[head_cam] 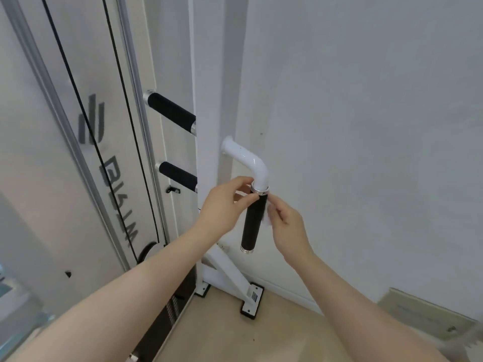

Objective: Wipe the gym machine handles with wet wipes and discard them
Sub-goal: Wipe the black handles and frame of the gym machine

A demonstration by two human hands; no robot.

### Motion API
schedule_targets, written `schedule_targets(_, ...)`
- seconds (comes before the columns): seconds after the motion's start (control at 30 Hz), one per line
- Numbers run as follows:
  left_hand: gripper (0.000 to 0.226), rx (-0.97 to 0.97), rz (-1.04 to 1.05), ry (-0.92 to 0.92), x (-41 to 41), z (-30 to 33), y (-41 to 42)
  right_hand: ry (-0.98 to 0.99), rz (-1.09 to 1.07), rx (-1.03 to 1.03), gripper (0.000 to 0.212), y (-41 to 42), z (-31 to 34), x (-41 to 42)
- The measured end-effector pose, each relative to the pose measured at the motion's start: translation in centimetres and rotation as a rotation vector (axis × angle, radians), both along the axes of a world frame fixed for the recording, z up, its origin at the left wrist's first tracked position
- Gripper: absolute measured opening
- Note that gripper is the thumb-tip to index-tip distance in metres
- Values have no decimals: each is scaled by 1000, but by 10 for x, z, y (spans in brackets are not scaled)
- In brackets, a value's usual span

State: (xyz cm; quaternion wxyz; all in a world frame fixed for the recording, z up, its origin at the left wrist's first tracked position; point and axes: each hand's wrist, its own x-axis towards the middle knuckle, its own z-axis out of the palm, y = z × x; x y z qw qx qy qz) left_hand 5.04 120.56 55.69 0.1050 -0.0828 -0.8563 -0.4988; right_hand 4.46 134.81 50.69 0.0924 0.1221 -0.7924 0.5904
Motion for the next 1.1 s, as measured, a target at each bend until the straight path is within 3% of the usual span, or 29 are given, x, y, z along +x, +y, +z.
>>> schedule_targets(0.1, 28, -45, 60, 19, 5, -2, 7, -168, 81, 117, 38, 7, -27, -1)
schedule_targets(0.23, 31, -29, 127, 61, 12, -7, 17, -76, 168, -323, 39, 6, 21, -18)
schedule_targets(0.3, 33, -25, 156, 66, 15, -10, 22, -65, 206, -439, 42, 6, 26, -18)
schedule_targets(0.43, 35, 17, 211, 63, 18, -13, 25, -328, 233, -224, 35, 8, -15, 2)
schedule_targets(0.5, 35, 55, 223, 52, 19, -13, 25, -383, 311, -286, 33, 12, -4, 3)
schedule_targets(0.63, 35, 108, 236, 11, 18, -11, 27, -215, 387, -516, 45, 27, 47, -12)
schedule_targets(0.73, 35, 104, 238, 11, 15, -10, 27, -127, 337, -379, 48, 27, 34, -11)
schedule_targets(0.87, 36, 105, 242, -10, 12, -11, 24, -164, 297, -258, 41, 22, 3, -2)
schedule_targets(1.03, 35, 100, 193, -28, 10, -6, 19, -3, 173, -378, 23, 12, 26, -14)
schedule_targets(1.1, 35, 85, 172, -38, 8, -4, 16, -78, 159, -429, 27, 7, 12, -8)
